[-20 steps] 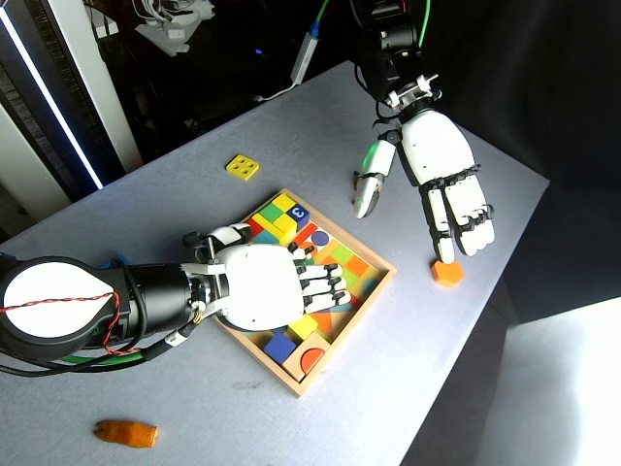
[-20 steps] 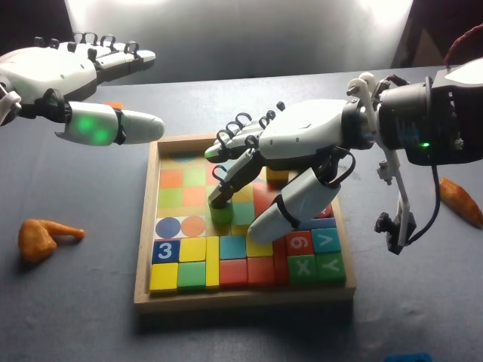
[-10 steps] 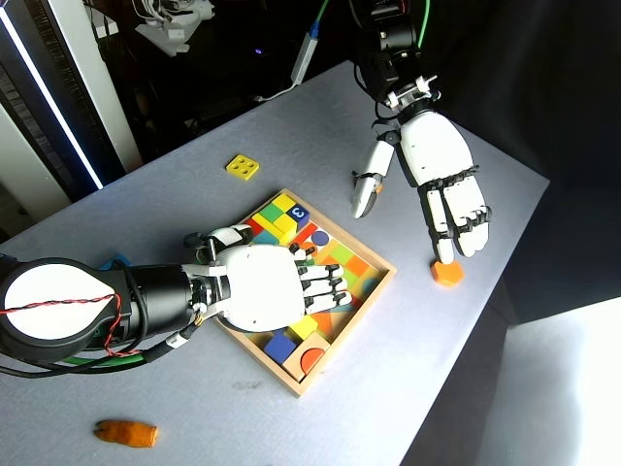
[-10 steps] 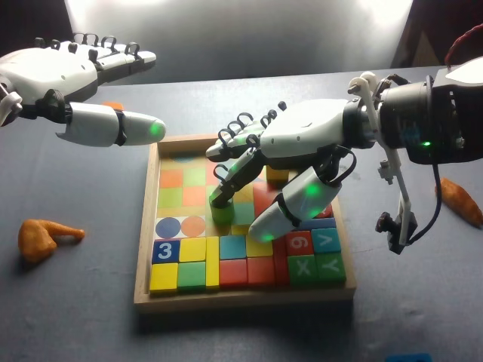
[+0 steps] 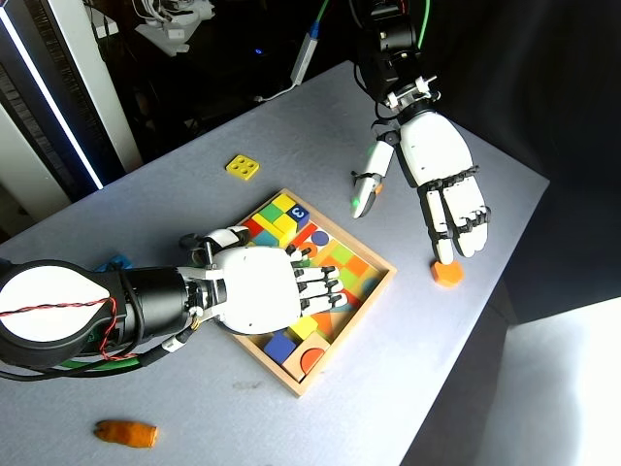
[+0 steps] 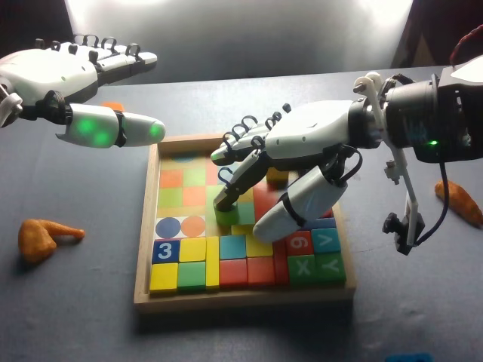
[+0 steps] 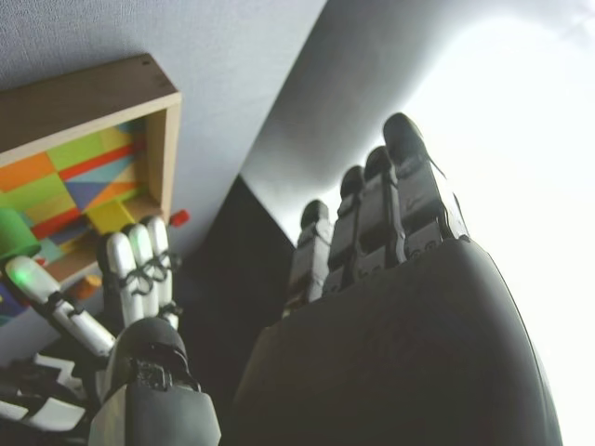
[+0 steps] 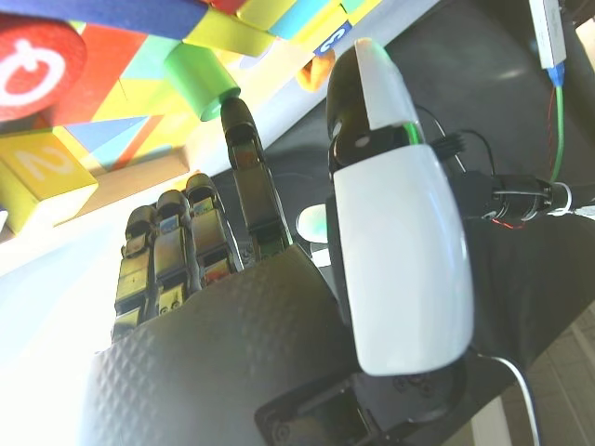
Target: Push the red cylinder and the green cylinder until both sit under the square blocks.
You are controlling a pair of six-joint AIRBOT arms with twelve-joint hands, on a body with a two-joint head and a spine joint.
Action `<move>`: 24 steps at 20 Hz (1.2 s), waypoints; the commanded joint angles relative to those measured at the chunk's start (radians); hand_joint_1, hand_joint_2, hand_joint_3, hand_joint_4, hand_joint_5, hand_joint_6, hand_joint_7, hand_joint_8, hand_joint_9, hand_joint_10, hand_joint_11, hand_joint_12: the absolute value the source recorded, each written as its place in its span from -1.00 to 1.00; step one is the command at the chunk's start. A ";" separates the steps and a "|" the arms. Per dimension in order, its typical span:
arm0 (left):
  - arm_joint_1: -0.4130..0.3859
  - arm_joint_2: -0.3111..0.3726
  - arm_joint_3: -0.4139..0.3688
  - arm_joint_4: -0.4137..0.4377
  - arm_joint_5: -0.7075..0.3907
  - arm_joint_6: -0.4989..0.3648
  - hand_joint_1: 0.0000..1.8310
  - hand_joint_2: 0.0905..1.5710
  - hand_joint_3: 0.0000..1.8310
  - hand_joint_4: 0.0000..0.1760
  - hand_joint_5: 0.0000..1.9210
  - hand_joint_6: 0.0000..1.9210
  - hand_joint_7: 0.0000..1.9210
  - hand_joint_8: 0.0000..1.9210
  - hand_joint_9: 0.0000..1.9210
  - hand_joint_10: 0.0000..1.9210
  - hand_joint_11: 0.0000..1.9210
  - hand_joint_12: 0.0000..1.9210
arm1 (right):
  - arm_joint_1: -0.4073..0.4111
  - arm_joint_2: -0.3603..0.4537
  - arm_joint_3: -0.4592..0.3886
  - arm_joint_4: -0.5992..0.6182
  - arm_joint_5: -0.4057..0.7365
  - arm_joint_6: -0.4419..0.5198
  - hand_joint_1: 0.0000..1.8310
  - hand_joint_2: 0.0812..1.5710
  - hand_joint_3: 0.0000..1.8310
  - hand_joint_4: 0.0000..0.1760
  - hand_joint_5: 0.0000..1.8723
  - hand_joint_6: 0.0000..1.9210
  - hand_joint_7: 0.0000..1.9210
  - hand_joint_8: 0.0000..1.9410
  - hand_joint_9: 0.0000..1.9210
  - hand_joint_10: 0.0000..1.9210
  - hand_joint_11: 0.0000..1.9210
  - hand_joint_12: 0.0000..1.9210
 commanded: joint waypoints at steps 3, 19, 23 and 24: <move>-0.003 0.000 0.007 -0.014 -0.110 0.002 -1.00 0.24 -1.00 0.89 -1.00 -1.00 -1.00 -1.00 -1.00 -1.00 -1.00 -0.63 | 0.003 0.014 0.002 0.009 0.021 0.008 -0.73 0.29 -1.00 0.86 -0.39 -0.99 -1.00 -1.00 -1.00 -1.00 -1.00 -1.00; 0.005 0.004 0.007 -0.022 -0.110 0.002 -1.00 0.28 -1.00 0.58 -0.99 -1.00 -1.00 -1.00 -0.96 -1.00 -1.00 -0.55 | 0.000 0.060 -0.024 -0.033 0.035 0.059 -0.71 0.30 -1.00 0.90 -0.39 -0.99 -0.99 -1.00 -1.00 -1.00 -1.00 -1.00; 0.008 0.006 0.007 -0.026 -0.110 0.002 -1.00 0.28 -1.00 0.38 -0.98 -1.00 -1.00 -1.00 -0.97 -0.99 -1.00 -0.53 | -0.003 0.069 -0.028 -0.039 0.041 0.070 -0.71 0.30 -1.00 0.94 -0.39 -1.00 -1.00 -1.00 -1.00 -1.00 -1.00 -1.00; 0.008 0.006 0.007 -0.026 -0.110 0.002 -1.00 0.24 -1.00 0.69 -0.99 -1.00 -1.00 -1.00 -0.95 -0.99 -1.00 -0.43 | -0.004 0.072 -0.029 -0.040 0.042 0.072 -0.69 0.29 -1.00 0.92 -0.38 -0.99 -0.99 -1.00 -1.00 -1.00 -1.00 -1.00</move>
